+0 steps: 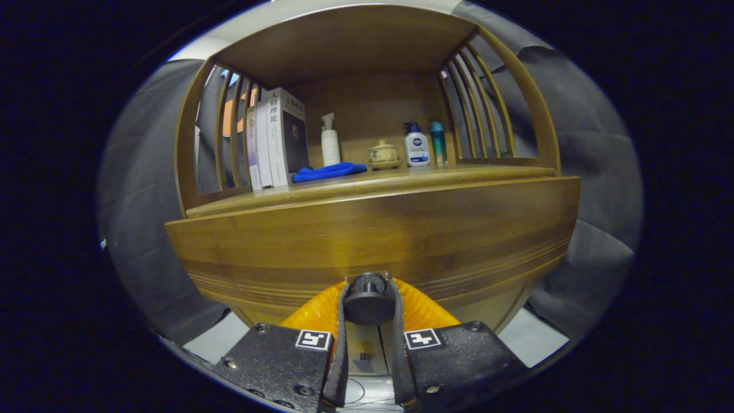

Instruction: Pull open the drawer, take out the items inside it, and place them on the countertop above the cabinet.

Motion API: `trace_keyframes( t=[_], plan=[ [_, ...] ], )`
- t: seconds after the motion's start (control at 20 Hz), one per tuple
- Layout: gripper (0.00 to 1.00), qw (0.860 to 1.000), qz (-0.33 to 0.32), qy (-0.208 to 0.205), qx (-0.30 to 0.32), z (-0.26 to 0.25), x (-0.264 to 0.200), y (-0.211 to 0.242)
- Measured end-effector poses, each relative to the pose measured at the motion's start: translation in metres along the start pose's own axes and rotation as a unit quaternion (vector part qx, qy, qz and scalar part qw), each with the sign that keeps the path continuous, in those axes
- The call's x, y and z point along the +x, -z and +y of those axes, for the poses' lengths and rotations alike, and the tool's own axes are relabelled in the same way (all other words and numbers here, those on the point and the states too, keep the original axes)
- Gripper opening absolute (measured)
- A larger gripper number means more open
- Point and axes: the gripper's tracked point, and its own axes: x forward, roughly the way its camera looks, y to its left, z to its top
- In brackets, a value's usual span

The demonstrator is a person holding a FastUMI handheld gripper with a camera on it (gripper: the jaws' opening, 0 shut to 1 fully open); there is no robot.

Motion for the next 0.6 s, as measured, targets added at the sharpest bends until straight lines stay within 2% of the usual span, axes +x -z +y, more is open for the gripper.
trace_keyframes(
  t=[0.6],
  plan=[
    [0.34, 1.000, -0.001, -0.008, 0.004, -0.002, -0.060, 0.018]
  ],
)
